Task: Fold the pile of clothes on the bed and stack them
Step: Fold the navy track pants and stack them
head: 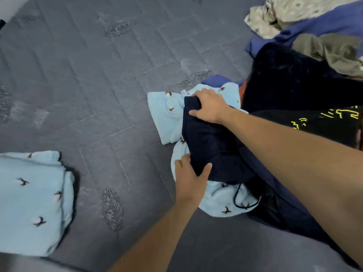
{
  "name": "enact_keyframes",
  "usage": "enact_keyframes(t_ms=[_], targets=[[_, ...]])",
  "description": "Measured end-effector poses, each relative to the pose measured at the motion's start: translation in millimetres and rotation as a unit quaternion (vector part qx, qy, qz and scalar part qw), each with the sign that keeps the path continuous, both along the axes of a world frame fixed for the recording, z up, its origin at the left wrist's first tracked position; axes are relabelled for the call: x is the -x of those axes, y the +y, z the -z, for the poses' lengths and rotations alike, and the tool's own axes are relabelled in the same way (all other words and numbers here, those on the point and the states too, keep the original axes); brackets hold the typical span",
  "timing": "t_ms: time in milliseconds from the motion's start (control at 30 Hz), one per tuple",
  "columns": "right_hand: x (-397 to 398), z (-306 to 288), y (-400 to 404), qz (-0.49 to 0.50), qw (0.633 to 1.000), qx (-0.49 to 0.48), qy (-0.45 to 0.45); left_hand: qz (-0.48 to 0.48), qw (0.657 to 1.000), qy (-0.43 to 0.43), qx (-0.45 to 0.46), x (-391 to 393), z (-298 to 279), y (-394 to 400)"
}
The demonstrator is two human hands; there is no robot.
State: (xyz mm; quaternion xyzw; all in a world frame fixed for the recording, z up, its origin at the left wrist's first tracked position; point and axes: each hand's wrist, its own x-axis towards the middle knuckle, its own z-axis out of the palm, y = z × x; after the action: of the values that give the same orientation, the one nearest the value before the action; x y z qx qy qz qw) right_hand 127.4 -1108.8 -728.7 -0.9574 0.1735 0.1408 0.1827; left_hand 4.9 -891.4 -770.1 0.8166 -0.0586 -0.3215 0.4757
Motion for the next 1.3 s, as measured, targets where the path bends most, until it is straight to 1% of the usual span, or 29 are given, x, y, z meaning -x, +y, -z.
enact_keyframes(t_ms=[100,167,233,300,367,433,533,633,700,767,833,933,1033,1100,1200,1300], targets=[[16,-14,-11,0.008,0.996,-0.074,-0.058,-0.049,0.997,0.054,0.015,2,3,-7],[30,-34,-20,0.012,0.991,-0.105,-0.082,-0.049,0.994,0.089,0.029,1,-3,-6],[42,-60,-29,0.030,0.987,-0.118,-0.105,-0.038,0.991,0.110,0.066,-5,-15,1],[55,-94,-40,0.050,0.981,-0.131,-0.133,-0.015,0.990,0.091,0.108,-16,-39,10],[70,-135,-51,0.062,0.974,-0.143,-0.165,-0.001,0.992,0.050,0.119,-33,-75,16],[87,-185,-59,0.067,0.969,-0.140,-0.192,0.009,0.994,0.008,0.113,-53,-120,18],[111,-267,-66,0.067,0.963,-0.136,-0.223,0.039,0.992,-0.050,0.113,-85,-203,22],[136,-351,-69,0.084,0.954,-0.124,-0.261,0.080,0.982,-0.110,0.130,-113,-300,20],[154,-407,-62,0.085,0.940,-0.125,-0.307,0.101,0.970,-0.159,0.153,-124,-368,20],[173,-462,-49,0.078,0.926,-0.122,-0.349,0.127,0.953,-0.214,0.172,-131,-434,22],[195,-515,-35,0.065,0.919,-0.093,-0.377,0.168,0.933,-0.253,0.191,-135,-497,27],[226,-590,-19,0.044,0.923,-0.051,-0.379,0.248,0.898,-0.307,0.196,-141,-581,46],[252,-662,-6,0.037,0.923,-0.026,-0.381,0.318,0.851,-0.381,0.173,-144,-655,68],[264,-705,5,0.035,0.916,-0.010,-0.400,0.331,0.837,-0.396,0.179,-143,-702,79],[274,-755,18,0.053,0.895,0.000,-0.442,0.327,0.836,-0.391,0.201,-139,-765,87],[280,-795,29,0.060,0.876,0.000,-0.478,0.330,0.824,-0.402,0.226,-136,-818,92]])
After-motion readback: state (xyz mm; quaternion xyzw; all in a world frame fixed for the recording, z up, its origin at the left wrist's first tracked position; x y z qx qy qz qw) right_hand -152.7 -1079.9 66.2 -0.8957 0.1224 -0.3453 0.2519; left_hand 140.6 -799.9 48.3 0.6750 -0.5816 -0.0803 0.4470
